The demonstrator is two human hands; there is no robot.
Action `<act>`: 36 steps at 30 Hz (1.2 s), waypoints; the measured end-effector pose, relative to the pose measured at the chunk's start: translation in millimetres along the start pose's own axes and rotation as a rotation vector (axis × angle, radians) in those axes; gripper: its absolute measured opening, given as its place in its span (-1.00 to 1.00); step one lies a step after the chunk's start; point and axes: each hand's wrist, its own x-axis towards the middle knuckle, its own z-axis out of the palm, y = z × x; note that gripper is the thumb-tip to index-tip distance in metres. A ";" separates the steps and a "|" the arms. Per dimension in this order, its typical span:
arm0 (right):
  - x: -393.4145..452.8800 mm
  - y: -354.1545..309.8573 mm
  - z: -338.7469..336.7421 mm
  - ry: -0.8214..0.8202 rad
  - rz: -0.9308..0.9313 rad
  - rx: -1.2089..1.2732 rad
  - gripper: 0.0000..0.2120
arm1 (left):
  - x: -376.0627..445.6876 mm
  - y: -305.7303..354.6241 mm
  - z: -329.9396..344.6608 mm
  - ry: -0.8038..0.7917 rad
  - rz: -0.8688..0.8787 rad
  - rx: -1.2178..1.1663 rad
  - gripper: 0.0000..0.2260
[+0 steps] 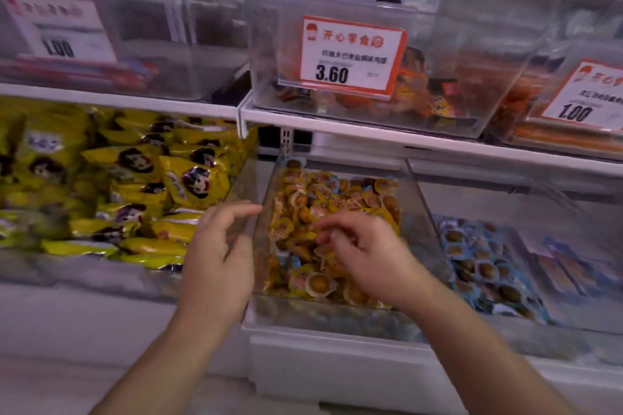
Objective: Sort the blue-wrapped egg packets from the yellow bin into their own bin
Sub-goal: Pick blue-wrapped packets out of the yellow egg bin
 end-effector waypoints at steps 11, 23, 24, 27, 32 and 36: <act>42.3 20.5 71.5 -0.375 0.037 -0.601 -0.23 | 2.1 -18.2 -4.1 -0.125 -0.176 -0.067 -0.61; 56.3 20.3 78.4 -0.437 0.023 -0.735 -0.22 | 2.3 -13.8 -7.2 -0.175 -0.155 -0.015 -0.66; 57.2 19.5 78.5 -0.442 0.028 -0.747 -0.23 | 2.1 -13.5 -7.0 -0.177 -0.150 -0.009 -0.67; 58.4 19.1 79.8 -0.448 0.051 -0.778 -0.26 | 2.2 -13.0 -6.1 -0.180 -0.151 0.007 -0.69; 55.5 24.1 85.2 -0.464 -0.002 -0.846 -0.29 | 3.5 -13.2 -3.9 -0.182 -0.154 0.029 -0.73; 55.2 26.9 80.5 -0.473 0.028 -0.720 -0.28 | 3.7 -14.3 -2.7 -0.175 -0.138 0.040 -0.72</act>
